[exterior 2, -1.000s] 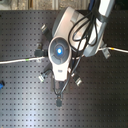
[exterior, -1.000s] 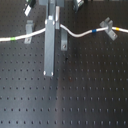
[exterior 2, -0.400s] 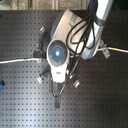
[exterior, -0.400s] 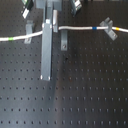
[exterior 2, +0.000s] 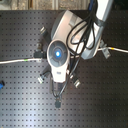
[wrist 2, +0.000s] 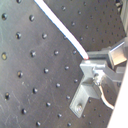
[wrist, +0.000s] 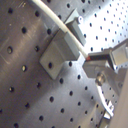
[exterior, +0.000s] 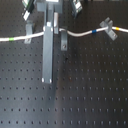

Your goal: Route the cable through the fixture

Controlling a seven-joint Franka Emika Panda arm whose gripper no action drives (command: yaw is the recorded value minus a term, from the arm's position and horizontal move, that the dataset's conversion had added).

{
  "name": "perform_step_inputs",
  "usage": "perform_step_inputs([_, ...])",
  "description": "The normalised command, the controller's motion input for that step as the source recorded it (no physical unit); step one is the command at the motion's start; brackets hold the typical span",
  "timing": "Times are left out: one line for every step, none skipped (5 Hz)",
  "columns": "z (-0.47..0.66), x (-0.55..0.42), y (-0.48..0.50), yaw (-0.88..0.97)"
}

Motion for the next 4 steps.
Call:
perform_step_inputs([0.15, 0.001, 0.003, -0.08])
perform_step_inputs([0.00, 0.000, 0.000, -0.02])
perform_step_inputs([0.25, -0.006, -0.208, -0.11])
perform_step_inputs([0.27, -0.002, -0.272, 0.00])
